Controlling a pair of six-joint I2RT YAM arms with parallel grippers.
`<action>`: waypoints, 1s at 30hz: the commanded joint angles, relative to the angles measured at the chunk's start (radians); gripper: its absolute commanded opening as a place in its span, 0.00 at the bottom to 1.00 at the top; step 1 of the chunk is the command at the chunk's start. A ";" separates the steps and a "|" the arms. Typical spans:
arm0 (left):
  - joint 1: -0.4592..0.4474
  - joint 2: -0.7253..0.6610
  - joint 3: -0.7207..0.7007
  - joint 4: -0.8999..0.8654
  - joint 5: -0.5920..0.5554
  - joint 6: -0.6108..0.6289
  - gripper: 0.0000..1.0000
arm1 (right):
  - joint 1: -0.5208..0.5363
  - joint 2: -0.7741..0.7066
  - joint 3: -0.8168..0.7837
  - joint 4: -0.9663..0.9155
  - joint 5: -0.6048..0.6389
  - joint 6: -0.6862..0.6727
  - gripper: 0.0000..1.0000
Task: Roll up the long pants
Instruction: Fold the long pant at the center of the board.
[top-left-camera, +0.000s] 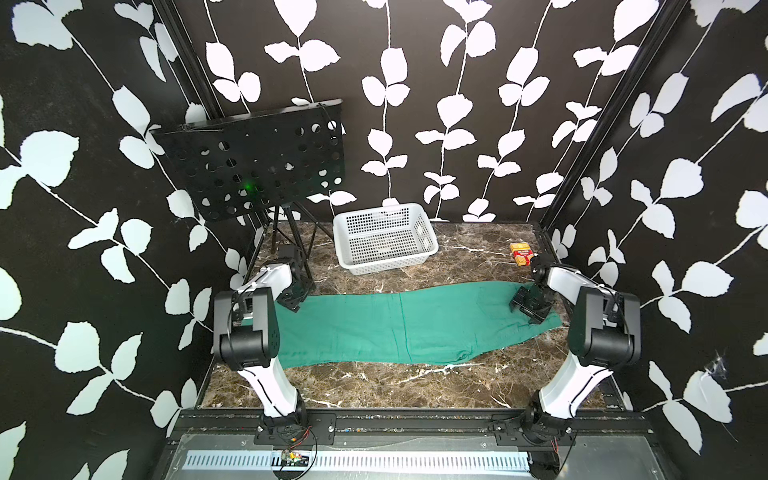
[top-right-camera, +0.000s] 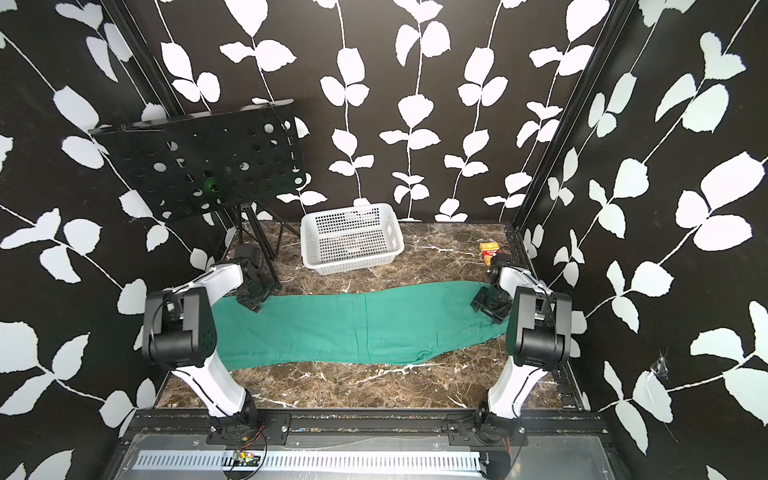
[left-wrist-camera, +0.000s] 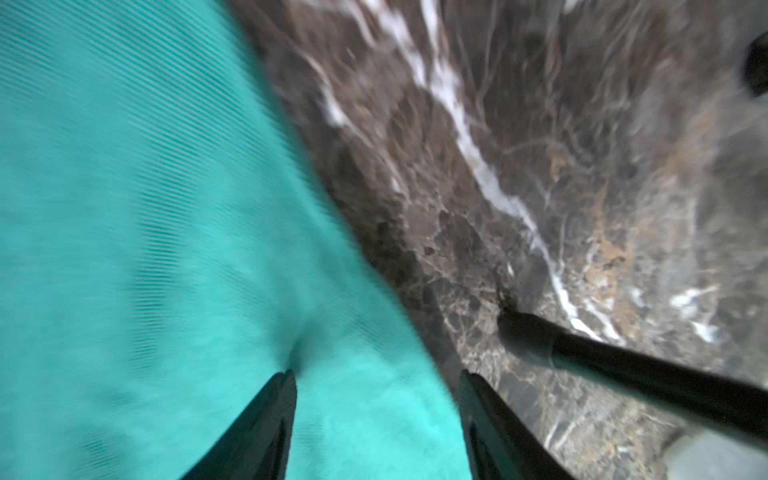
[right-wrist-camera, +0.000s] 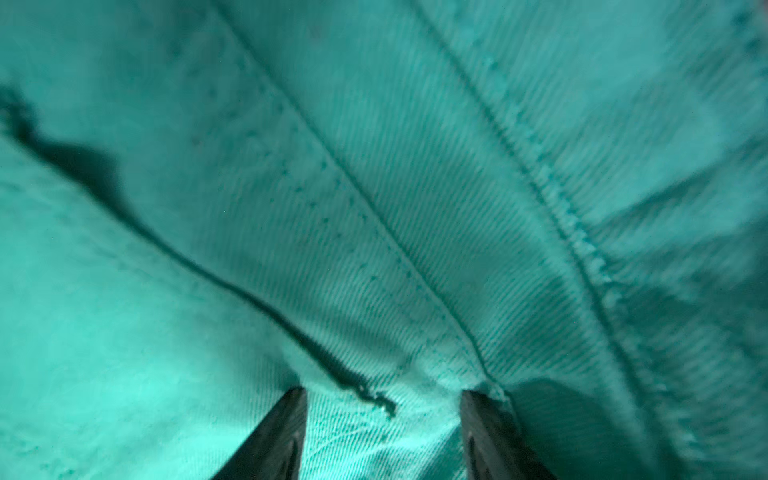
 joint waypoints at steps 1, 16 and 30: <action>0.067 -0.175 -0.077 -0.086 -0.045 0.023 0.65 | -0.002 -0.095 -0.036 0.029 0.049 0.004 0.66; 0.623 -0.548 -0.493 -0.005 0.113 0.214 0.69 | -0.004 -0.177 -0.091 0.008 -0.027 -0.023 0.69; 0.696 -0.340 -0.467 0.131 0.144 0.312 0.60 | -0.013 -0.265 -0.143 0.007 -0.035 -0.029 0.68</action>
